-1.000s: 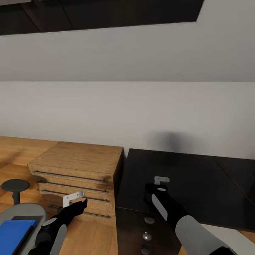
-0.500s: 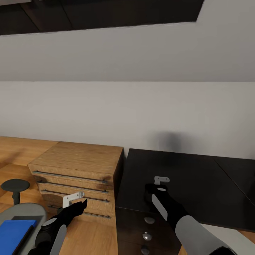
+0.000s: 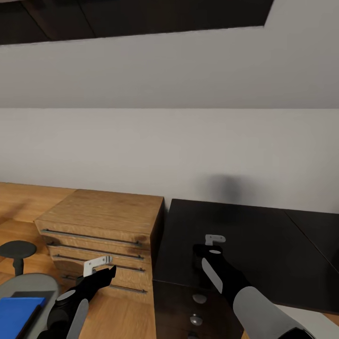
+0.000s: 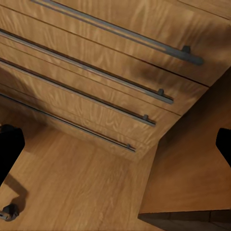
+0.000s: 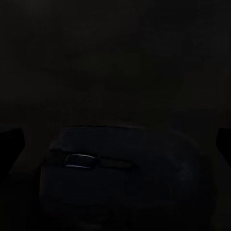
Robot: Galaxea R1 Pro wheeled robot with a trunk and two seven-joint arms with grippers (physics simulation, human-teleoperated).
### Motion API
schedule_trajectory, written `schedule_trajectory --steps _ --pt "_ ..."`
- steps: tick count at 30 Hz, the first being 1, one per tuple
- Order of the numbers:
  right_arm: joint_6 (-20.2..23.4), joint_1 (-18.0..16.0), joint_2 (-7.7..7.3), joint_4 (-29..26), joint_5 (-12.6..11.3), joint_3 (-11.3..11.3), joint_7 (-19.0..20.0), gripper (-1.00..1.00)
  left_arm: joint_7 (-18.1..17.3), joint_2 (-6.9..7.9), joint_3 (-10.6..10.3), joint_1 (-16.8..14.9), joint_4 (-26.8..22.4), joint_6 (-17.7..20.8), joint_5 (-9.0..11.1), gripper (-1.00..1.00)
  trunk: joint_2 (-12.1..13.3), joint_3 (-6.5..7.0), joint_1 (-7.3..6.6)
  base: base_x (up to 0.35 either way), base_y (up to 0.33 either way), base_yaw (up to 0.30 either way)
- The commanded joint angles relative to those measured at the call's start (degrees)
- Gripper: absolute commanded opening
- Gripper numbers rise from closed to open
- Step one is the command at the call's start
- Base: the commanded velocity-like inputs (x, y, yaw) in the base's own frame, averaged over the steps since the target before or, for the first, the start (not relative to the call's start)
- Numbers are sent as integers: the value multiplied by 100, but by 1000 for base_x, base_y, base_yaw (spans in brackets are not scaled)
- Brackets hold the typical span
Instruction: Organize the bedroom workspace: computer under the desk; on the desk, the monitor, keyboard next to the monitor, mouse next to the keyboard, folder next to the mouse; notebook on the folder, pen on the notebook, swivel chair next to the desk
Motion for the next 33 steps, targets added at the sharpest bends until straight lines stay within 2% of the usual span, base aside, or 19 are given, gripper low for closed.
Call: schedule_trajectory --steps 1,15,33 --pt "25 -5 -5 -10 -44 37 -49 100 41 -3 3 -4 -6 25 61 100 -4 -6 0 17 0 0" --pt "32 -5 -6 -8 -38 37 -54 100 41 -2 6 -3 -5 26 61 100 -4 -6 0 3 0 0" --pt "298 -5 -6 -2 -45 28 -58 100 41 -2 9 -5 -8 26 65 100 -4 -6 0 0 0 0"
